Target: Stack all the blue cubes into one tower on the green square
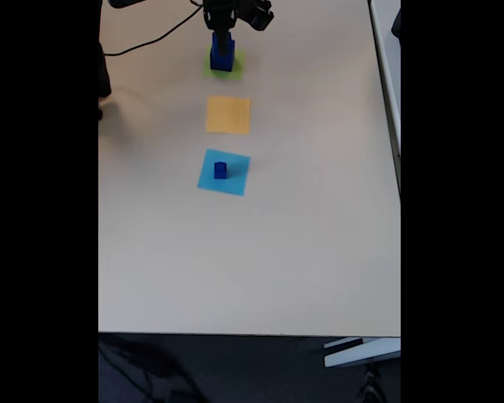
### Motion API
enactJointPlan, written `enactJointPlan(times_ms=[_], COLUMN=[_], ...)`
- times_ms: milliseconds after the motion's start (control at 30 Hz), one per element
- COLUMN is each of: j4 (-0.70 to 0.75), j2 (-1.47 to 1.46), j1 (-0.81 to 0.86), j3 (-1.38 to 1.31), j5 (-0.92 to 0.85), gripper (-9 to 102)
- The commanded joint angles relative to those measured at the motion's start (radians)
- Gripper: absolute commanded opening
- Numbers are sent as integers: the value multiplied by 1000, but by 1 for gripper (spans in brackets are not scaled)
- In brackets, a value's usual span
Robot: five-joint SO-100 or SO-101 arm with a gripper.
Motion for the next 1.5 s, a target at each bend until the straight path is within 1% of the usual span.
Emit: enactJointPlan(times_ms=[0,167,300,733,1067,1467], j4=[-5,-23,-25,-67,-98,-98], j2=[-5,-44,-64,-104,-146,-183], j1=[-35,-55,-74,-97,-150,-179], j3=[-67,-81,-87,-144,-166,-184], j5=[91,193,242,199,258,305], gripper=[16,16,15,15,14,15])
